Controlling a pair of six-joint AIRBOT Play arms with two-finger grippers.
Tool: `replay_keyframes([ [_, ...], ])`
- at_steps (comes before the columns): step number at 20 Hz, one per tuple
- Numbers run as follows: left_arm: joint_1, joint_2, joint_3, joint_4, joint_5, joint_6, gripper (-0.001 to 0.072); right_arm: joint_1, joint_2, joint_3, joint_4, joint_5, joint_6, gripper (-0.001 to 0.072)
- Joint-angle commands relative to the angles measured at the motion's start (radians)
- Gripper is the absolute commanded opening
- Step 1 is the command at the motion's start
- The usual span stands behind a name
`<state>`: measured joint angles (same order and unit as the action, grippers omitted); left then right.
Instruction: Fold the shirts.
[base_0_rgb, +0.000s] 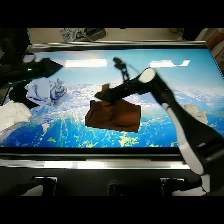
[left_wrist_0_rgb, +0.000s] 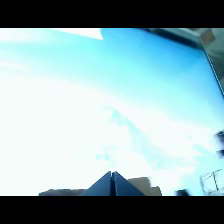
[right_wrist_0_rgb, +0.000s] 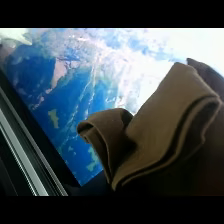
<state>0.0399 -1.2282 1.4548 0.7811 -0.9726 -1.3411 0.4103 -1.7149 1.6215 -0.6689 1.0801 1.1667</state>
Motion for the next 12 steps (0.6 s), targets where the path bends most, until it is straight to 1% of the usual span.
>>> replay_keyframes([
  [1,0.096,0.080,0.000,0.051,-0.076,-0.021,0.0035,0.104,-0.167,0.001,0.164,-0.121,-0.003,0.0334],
  [2,0.096,0.080,-0.001,0.055,-0.090,-0.021,0.0035,0.105,-0.187,0.001,0.175,-0.129,-0.004,0.0635],
  [3,0.096,0.080,-0.001,0.055,-0.098,-0.021,0.0035,0.096,-0.189,0.001,0.158,-0.128,-0.016,0.0689],
  [5,0.096,0.080,-0.001,0.066,-0.111,-0.021,0.0036,0.037,-0.153,0.001,0.071,-0.057,-0.046,0.0689],
  [6,0.096,0.080,-0.001,0.079,-0.113,-0.020,0.0036,-0.008,-0.124,0.001,-0.011,0.004,-0.048,0.0689],
  [9,0.096,0.080,-0.001,0.142,-0.112,-0.021,0.0036,-0.198,-0.014,0.001,-0.373,0.235,-0.032,0.0689],
  [10,0.096,0.080,-0.001,0.160,-0.112,-0.021,0.0036,-0.267,0.006,0.001,-0.468,0.308,-0.032,0.0689],
  [11,0.096,0.080,-0.001,0.167,-0.113,-0.020,0.0036,-0.341,0.015,-0.005,-0.538,0.377,-0.023,0.0688],
  [12,0.096,0.080,-0.001,0.166,-0.112,-0.020,0.0036,-0.401,0.018,-0.033,-0.542,0.414,-0.005,0.0678],
])
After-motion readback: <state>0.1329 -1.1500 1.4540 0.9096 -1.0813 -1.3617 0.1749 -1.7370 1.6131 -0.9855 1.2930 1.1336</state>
